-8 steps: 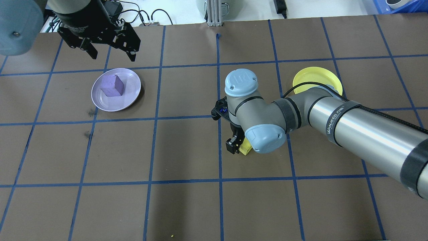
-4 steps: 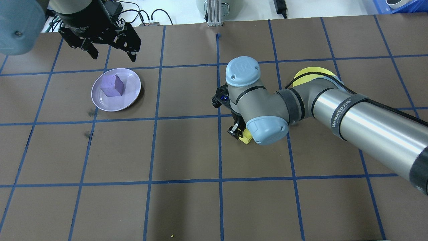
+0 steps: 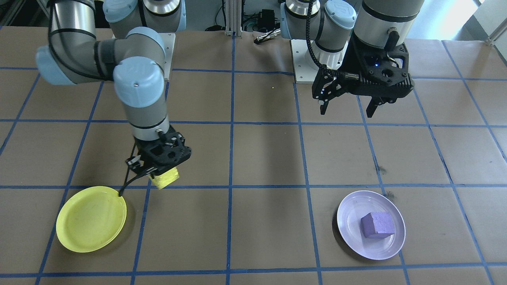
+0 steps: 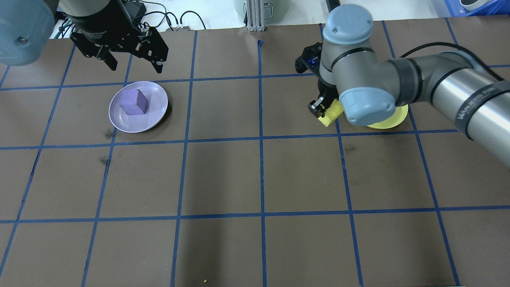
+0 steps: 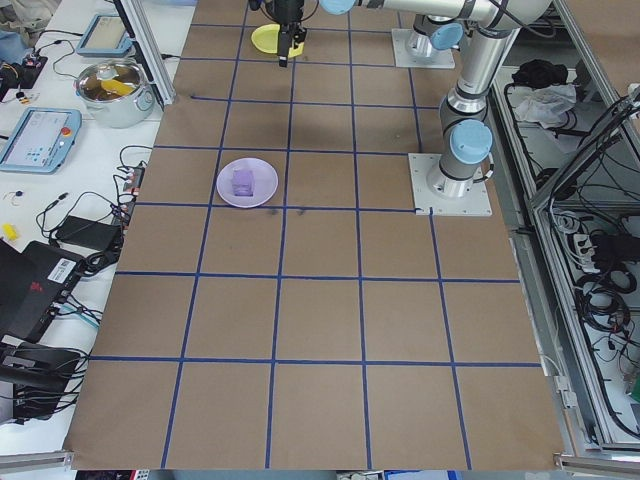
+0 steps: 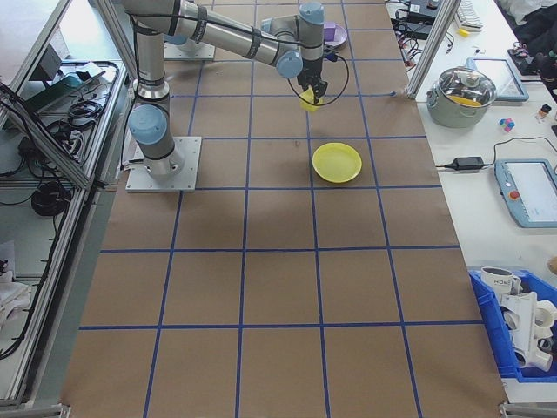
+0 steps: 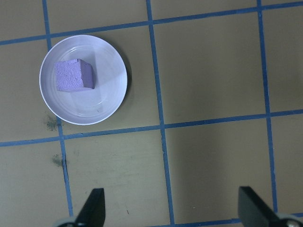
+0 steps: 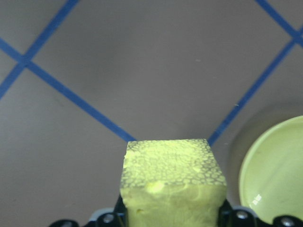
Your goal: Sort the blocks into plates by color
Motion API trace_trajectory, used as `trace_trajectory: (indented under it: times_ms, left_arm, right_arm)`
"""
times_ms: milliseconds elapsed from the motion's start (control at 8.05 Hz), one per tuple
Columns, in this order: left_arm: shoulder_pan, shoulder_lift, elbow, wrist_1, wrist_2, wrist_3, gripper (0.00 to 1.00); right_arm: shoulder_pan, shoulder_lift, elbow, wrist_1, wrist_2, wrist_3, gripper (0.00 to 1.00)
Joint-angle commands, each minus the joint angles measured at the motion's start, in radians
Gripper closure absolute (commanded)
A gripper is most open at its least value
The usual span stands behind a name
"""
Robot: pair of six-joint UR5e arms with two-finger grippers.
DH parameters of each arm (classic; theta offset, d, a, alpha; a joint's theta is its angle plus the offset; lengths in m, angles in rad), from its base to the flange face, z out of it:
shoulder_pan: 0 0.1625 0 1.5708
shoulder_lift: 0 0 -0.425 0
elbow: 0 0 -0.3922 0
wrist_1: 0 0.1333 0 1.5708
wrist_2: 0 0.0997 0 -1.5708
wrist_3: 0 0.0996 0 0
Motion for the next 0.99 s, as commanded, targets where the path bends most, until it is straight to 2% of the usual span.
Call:
trace_trajectory:
  times_ms: [0, 249, 621, 870]
  left_arm:
    - [-0.001, -0.002, 0.000, 0.000, 0.000, -0.001, 0.00]
    - [-0.001, 0.001, -0.001, 0.000, 0.000, -0.001, 0.00]
    - [-0.001, 0.000, -0.001, 0.000, 0.000, -0.001, 0.00]
    - [-0.001, -0.002, -0.001, 0.000, 0.000, -0.001, 0.00]
  right_arm:
    - [-0.234, 0.002, -0.046, -0.008, 0.017, -0.110, 1.00]
    - [-0.307, 0.054, -0.053, -0.026, 0.029, -0.138, 1.00]
    - [-0.313, 0.158, -0.061, -0.153, 0.025, -0.141, 1.00]
    - [-0.313, 0.180, -0.063, -0.160, 0.019, -0.140, 0.97]
